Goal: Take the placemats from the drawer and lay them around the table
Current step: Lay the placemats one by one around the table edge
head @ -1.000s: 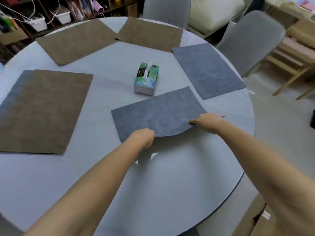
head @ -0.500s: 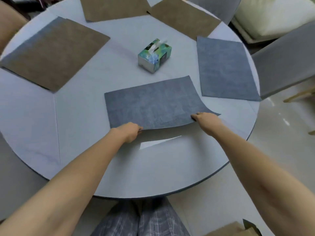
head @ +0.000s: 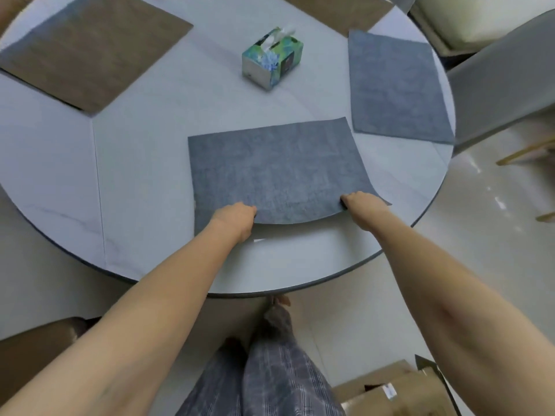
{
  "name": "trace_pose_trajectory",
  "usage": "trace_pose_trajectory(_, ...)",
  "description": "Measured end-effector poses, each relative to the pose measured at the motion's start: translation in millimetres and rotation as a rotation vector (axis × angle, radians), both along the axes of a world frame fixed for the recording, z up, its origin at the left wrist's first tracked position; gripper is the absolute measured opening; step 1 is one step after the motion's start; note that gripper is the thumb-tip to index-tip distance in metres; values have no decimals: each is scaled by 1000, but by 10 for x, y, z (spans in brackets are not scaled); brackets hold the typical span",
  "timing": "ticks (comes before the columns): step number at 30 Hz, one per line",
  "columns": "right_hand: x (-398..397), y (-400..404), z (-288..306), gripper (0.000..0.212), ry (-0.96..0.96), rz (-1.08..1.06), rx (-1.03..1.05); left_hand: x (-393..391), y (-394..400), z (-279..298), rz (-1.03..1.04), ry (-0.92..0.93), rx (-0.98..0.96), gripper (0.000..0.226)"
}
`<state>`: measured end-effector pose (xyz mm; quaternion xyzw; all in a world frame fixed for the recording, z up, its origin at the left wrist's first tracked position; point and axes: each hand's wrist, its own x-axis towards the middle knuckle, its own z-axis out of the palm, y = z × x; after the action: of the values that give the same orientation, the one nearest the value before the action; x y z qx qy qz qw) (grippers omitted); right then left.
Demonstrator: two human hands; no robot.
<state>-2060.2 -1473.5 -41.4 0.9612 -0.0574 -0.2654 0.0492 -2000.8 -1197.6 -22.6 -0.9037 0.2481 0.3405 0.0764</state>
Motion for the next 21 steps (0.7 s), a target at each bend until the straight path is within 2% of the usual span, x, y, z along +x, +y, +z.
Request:
trace_pose_trajectory(5, -68, -93, 23, 39, -50, 92, 55, -202, -241, -50, 51, -13, -54, 73)
trace_pose_trajectory(9, -182, -185, 23, 57, -29, 186, 118, -309, -553, -128, 117, -18, -57, 69)
trace_pose_trajectory(14, -229, -386, -27, 65, -58, 314, 168, -454, -890, -222, 266, 39, 9, 64)
trace_pose_trajectory(16, -265, -465, -56, 63, -80, 369, 198, -499, -933, -227, 308, 36, 14, 69)
trace_pose_trajectory(21, -403, -574, 94, 31, -119, 386, 263, -747, -1022, -263, 354, 7, 7, 72)
